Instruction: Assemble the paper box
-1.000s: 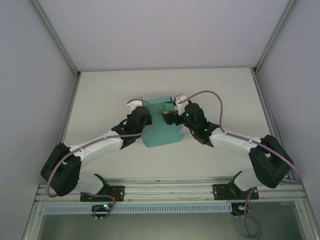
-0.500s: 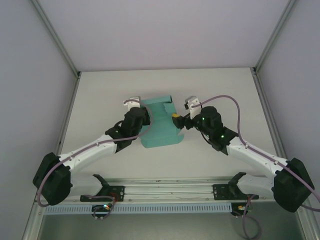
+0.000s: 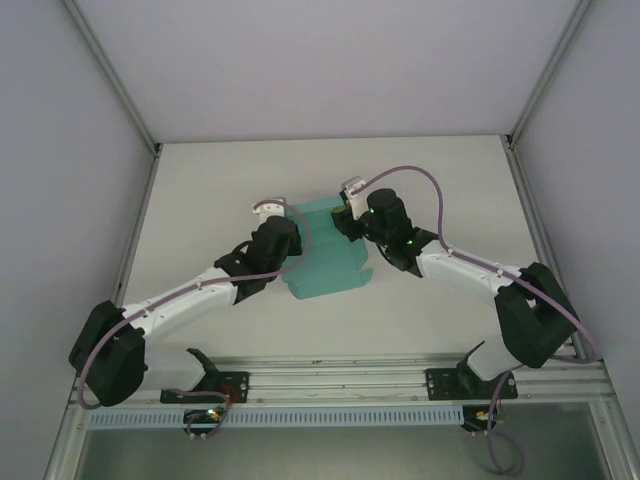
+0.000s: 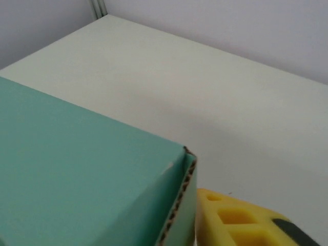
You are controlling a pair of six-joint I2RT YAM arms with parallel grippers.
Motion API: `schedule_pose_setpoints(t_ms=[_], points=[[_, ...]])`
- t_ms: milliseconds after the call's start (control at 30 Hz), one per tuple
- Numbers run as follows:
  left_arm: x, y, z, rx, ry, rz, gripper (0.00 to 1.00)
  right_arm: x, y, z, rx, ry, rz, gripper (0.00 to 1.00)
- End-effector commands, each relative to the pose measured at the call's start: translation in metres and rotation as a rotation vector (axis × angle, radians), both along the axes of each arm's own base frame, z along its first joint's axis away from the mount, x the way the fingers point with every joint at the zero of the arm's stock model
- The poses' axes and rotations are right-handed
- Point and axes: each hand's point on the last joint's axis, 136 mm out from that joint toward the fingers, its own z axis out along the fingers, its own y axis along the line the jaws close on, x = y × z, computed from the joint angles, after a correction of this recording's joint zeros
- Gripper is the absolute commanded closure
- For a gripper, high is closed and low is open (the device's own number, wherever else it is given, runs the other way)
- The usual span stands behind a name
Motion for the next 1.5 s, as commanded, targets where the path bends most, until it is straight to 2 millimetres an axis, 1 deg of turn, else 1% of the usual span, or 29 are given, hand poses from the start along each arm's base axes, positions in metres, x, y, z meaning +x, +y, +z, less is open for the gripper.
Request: schedule_pose_setpoints(t_ms=[0,33,100,233,267,333,400,433,467,500,567,633,667,733,767,833,900,1100,1167,1333,1367,1467], points=[[0.005,0.007,0.017,-0.013,-0.019,0.073,1.00,0.016,-0.016,-0.003,-0.055,0.006,-0.110,0.79],[0.006,0.009,0.018,-0.017,-0.018,0.089,1.00,0.019,-0.021,-0.006,-0.082,0.011,-0.143,0.87],[0.006,0.017,0.020,-0.021,-0.010,0.148,1.00,0.026,-0.037,-0.013,-0.138,0.016,-0.240,0.93],[0.005,0.041,0.023,0.020,0.002,0.275,1.00,0.033,-0.075,-0.024,-0.303,0.040,-0.421,0.94],[0.004,0.045,0.022,0.032,0.005,0.291,1.00,0.034,-0.085,-0.024,-0.337,0.040,-0.479,0.94],[0.004,0.050,0.022,0.045,0.007,0.316,1.00,0.035,-0.109,-0.025,-0.428,0.051,-0.602,0.94],[0.005,0.049,0.023,0.046,0.008,0.313,1.00,0.035,-0.124,-0.028,-0.522,0.058,-0.659,0.91],[0.006,0.045,0.024,0.039,0.006,0.293,1.00,0.036,-0.122,-0.030,-0.539,0.056,-0.637,0.89],[0.008,0.039,0.024,0.035,0.003,0.259,1.00,0.035,-0.116,-0.035,-0.526,0.065,-0.602,0.85],[0.009,0.033,0.024,0.022,0.001,0.233,1.00,0.034,-0.107,-0.039,-0.488,0.081,-0.546,0.79],[0.012,0.022,0.025,0.008,-0.003,0.185,1.00,0.029,-0.080,-0.042,-0.388,0.100,-0.398,0.67],[0.014,0.016,0.025,0.005,0.002,0.167,1.00,0.020,-0.055,-0.040,-0.289,0.106,-0.257,0.64],[0.015,0.016,0.025,0.008,0.006,0.167,1.00,0.017,-0.049,-0.037,-0.247,0.108,-0.221,0.64],[0.015,0.015,0.026,0.008,0.009,0.168,1.00,0.015,-0.048,-0.032,-0.205,0.111,-0.209,0.65],[0.014,0.015,0.025,0.004,0.011,0.168,1.00,0.016,-0.051,-0.031,-0.195,0.117,-0.219,0.64],[0.014,0.015,0.025,-0.006,0.011,0.169,1.00,0.016,-0.053,-0.032,-0.172,0.139,-0.228,0.64],[0.013,0.016,0.026,-0.015,0.009,0.177,1.00,0.015,-0.052,-0.036,-0.155,0.163,-0.225,0.64],[0.013,0.021,0.026,-0.004,0.004,0.195,1.00,0.006,-0.049,-0.057,-0.138,0.234,-0.210,0.63],[0.014,0.020,0.025,-0.002,0.002,0.198,1.00,0.002,-0.047,-0.061,-0.126,0.254,-0.200,0.61],[0.016,0.013,0.024,0.000,0.013,0.171,1.00,-0.002,-0.036,-0.059,-0.070,0.257,-0.148,0.57],[0.016,0.011,0.024,-0.001,0.015,0.159,1.00,-0.002,-0.036,-0.059,-0.073,0.254,-0.147,0.60],[0.015,0.011,0.024,0.002,0.017,0.154,1.00,0.001,-0.042,-0.055,-0.085,0.235,-0.176,0.63]])
